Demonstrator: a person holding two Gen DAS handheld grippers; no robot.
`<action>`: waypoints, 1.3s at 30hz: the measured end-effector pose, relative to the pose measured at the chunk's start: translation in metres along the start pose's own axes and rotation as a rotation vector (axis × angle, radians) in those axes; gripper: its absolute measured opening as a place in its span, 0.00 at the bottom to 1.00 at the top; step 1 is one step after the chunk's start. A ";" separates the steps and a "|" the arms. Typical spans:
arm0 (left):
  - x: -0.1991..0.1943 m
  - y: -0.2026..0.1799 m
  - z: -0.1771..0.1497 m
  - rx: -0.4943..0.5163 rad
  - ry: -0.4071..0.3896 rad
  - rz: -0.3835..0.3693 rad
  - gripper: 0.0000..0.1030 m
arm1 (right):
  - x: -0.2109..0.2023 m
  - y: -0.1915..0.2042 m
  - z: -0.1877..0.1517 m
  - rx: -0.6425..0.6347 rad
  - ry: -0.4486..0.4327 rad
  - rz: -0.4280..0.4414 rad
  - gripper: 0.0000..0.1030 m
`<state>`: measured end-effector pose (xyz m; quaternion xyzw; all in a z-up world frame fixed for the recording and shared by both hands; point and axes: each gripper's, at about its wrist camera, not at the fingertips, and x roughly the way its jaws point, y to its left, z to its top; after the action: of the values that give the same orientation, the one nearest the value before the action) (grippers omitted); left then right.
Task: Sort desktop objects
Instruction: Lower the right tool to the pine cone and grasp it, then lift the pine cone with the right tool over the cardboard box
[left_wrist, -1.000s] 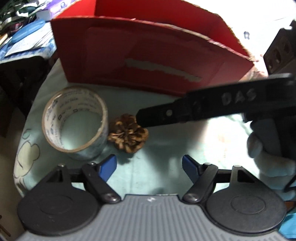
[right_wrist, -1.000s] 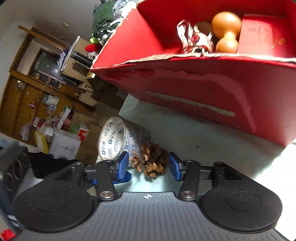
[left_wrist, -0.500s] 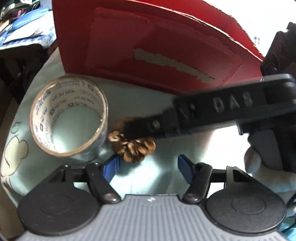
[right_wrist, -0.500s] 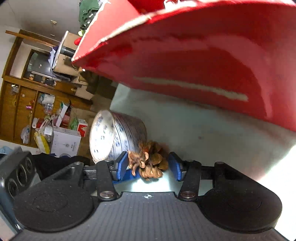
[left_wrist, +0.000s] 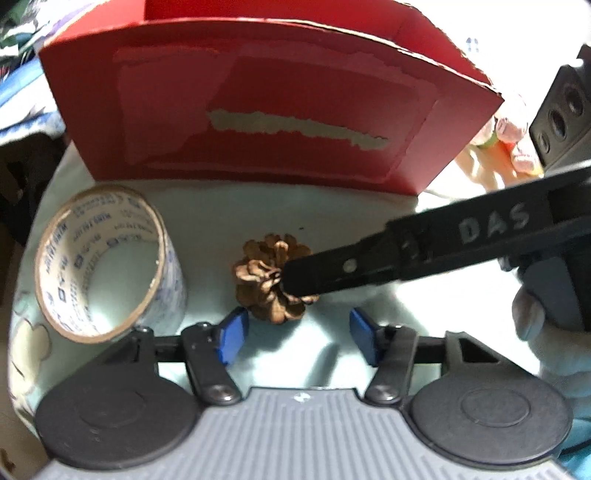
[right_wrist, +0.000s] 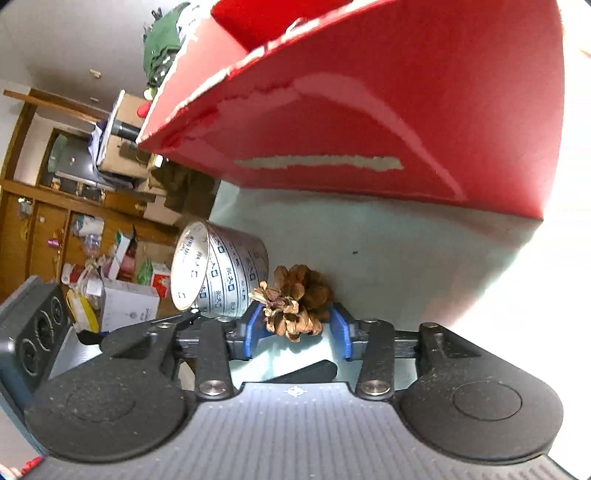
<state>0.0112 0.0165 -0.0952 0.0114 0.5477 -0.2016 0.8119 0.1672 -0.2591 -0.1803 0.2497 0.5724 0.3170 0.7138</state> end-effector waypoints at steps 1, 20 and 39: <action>0.000 -0.001 0.000 0.007 -0.001 0.008 0.67 | 0.003 0.004 0.002 0.006 -0.010 0.011 0.46; -0.004 -0.018 -0.005 0.054 -0.033 0.031 0.67 | -0.001 -0.007 0.004 0.035 -0.033 -0.026 0.40; -0.005 -0.064 0.000 0.219 0.009 -0.040 0.45 | -0.031 -0.035 -0.007 0.193 -0.091 0.011 0.49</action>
<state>-0.0126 -0.0406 -0.0776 0.0899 0.5262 -0.2762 0.7992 0.1618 -0.3060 -0.1862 0.3346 0.5659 0.2526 0.7099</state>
